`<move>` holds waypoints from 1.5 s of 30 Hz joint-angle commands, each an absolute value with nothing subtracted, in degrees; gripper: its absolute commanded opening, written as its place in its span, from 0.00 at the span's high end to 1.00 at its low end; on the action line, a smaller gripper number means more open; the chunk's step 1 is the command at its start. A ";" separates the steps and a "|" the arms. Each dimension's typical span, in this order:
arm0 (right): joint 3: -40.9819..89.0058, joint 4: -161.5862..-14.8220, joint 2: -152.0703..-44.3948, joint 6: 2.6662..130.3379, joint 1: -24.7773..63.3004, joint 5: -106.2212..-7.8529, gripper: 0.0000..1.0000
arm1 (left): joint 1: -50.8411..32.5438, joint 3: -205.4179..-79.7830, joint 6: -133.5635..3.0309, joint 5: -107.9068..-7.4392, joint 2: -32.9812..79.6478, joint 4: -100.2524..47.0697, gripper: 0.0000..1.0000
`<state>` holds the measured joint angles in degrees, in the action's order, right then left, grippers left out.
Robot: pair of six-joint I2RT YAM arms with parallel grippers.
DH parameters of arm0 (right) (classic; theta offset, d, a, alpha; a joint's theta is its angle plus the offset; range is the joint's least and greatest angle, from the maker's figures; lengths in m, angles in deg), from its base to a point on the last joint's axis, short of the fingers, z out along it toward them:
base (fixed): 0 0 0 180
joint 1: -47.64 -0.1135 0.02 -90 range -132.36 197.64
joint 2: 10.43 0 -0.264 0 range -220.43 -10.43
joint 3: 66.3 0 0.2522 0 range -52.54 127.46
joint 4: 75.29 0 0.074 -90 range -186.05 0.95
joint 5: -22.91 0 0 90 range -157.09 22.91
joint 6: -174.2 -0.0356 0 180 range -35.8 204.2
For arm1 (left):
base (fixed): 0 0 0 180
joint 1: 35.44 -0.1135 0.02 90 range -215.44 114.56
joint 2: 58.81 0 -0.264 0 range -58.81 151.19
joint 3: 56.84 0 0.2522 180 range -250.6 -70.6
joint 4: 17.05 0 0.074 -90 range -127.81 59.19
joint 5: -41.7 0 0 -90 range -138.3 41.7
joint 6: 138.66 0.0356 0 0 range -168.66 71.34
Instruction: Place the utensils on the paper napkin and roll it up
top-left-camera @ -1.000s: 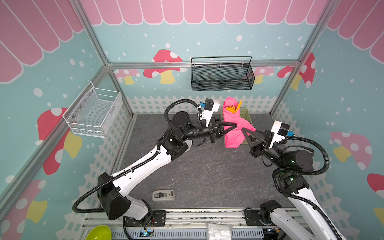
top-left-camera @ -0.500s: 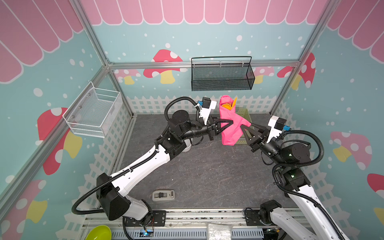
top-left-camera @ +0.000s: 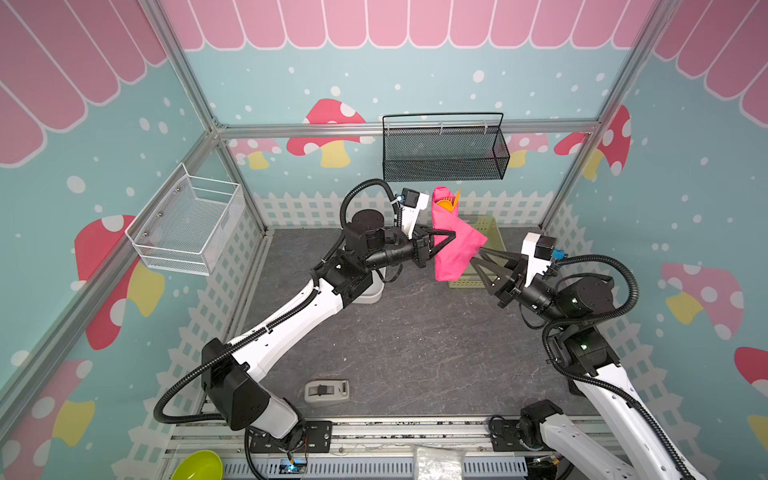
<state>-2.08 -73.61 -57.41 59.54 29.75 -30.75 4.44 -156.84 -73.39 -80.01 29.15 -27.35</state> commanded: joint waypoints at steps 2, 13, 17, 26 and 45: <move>-0.35 -70.65 -58.75 58.72 30.00 -24.21 0.65 | 4.43 -156.28 -75.17 -85.63 29.28 -21.82 0.97; 0.51 -71.05 -58.67 58.89 29.98 -25.90 0.64 | 4.60 -155.90 -77.57 -90.70 29.50 -17.33 0.98; 0.35 -71.09 -58.60 58.65 29.98 -25.96 0.63 | 4.82 -155.73 -77.92 -91.47 29.36 -16.49 0.98; 0.51 -70.94 -59.68 58.14 29.98 -24.27 0.63 | 5.03 -155.43 -79.84 -92.99 29.34 -12.93 0.98; 0.78 -66.00 -61.76 55.62 29.98 -16.76 0.62 | 5.69 -155.93 -82.34 -96.57 29.90 -9.14 0.99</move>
